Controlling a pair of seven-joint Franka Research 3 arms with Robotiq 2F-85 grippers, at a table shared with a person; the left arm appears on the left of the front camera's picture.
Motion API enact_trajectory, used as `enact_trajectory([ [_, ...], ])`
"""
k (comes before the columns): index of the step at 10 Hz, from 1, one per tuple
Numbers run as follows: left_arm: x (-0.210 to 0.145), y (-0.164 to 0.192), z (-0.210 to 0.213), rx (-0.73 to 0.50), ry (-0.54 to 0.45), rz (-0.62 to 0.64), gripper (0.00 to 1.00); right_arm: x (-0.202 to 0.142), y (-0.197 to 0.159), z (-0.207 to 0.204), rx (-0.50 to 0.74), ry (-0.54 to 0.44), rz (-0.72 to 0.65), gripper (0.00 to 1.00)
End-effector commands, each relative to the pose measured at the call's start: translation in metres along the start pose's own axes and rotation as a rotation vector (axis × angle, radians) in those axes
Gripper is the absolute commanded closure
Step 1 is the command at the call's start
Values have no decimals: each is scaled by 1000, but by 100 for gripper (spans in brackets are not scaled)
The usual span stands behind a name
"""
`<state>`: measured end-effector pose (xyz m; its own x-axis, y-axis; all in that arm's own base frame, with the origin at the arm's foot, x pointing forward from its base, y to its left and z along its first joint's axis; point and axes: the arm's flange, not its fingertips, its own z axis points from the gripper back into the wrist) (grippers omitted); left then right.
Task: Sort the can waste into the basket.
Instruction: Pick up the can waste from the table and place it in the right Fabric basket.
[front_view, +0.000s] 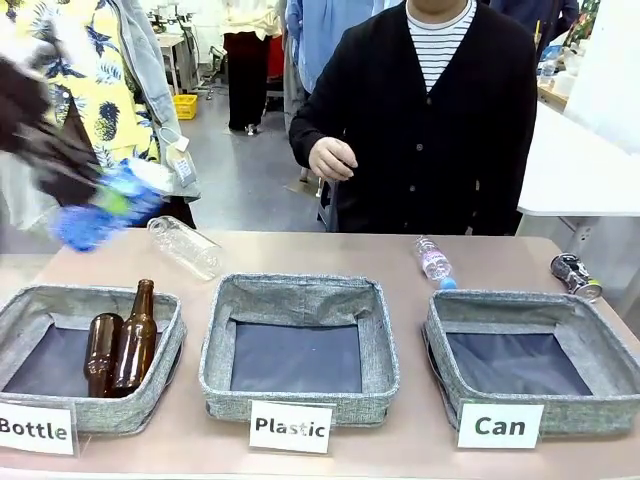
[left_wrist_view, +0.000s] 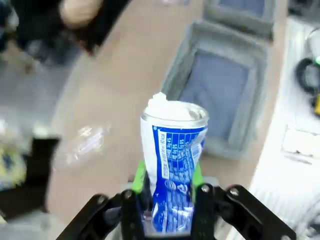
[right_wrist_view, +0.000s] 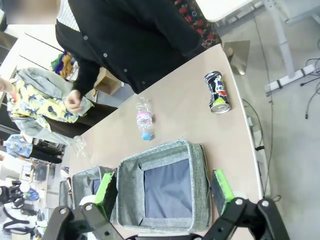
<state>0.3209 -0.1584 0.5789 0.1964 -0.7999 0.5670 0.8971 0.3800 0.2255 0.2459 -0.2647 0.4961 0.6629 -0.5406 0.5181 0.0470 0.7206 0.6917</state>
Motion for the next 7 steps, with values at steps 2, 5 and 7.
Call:
enact_trajectory([
  [2, 124, -64, -90, -91, -120, -360, 62, 0, 0, 0, 0, 0, 0, 0],
  [5, 255, -127, -196, -138, -64, -505, 62, -27, -16, 42, 121, 173, 112, 0],
  [7, 309, -163, -251, -262, -81, -542, 62, -42, -30, 64, 119, 228, 172, 0],
])
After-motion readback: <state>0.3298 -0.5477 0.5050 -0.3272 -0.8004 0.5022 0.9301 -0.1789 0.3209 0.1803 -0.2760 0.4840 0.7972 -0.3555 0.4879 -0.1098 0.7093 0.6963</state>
